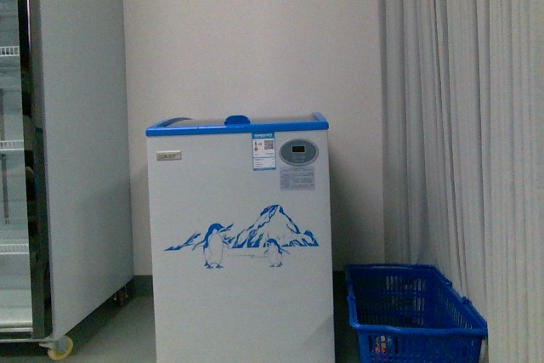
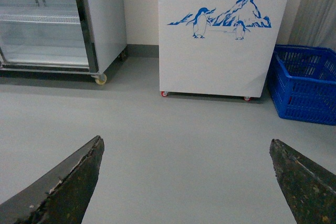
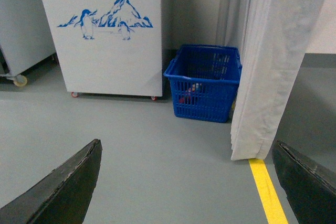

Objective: Put drink in fridge

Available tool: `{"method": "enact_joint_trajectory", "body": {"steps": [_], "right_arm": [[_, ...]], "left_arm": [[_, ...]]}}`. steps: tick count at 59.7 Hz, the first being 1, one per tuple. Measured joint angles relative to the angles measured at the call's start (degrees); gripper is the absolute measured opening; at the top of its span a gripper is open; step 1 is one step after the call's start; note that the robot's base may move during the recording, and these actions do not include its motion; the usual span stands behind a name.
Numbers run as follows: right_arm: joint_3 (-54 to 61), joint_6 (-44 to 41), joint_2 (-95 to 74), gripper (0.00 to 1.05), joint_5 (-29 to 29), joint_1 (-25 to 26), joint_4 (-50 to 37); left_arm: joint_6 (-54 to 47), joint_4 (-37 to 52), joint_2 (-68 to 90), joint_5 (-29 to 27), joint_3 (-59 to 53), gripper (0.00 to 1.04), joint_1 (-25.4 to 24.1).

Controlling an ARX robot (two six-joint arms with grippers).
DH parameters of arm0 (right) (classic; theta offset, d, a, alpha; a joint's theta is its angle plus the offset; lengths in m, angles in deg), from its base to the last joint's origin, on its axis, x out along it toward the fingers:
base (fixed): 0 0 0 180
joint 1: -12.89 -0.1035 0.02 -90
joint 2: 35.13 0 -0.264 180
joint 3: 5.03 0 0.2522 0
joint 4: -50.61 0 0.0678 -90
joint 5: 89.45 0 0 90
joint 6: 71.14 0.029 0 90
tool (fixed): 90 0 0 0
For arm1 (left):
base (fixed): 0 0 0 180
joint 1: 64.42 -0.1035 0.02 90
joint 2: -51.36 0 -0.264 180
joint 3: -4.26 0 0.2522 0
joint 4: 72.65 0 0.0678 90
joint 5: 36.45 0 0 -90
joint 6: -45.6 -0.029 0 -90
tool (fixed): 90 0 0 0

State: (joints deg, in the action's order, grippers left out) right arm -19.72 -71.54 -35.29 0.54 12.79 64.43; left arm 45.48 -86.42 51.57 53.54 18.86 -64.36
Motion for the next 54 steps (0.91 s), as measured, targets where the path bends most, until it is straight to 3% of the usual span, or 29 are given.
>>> {"method": "enact_joint_trajectory", "body": {"steps": [54], "right_arm": [[0.0, 0.0, 0.0, 0.97, 0.0, 0.0, 0.0]], "left_arm": [[0.0, 0.0, 0.0, 0.0, 0.0, 0.97, 0.0]]}}
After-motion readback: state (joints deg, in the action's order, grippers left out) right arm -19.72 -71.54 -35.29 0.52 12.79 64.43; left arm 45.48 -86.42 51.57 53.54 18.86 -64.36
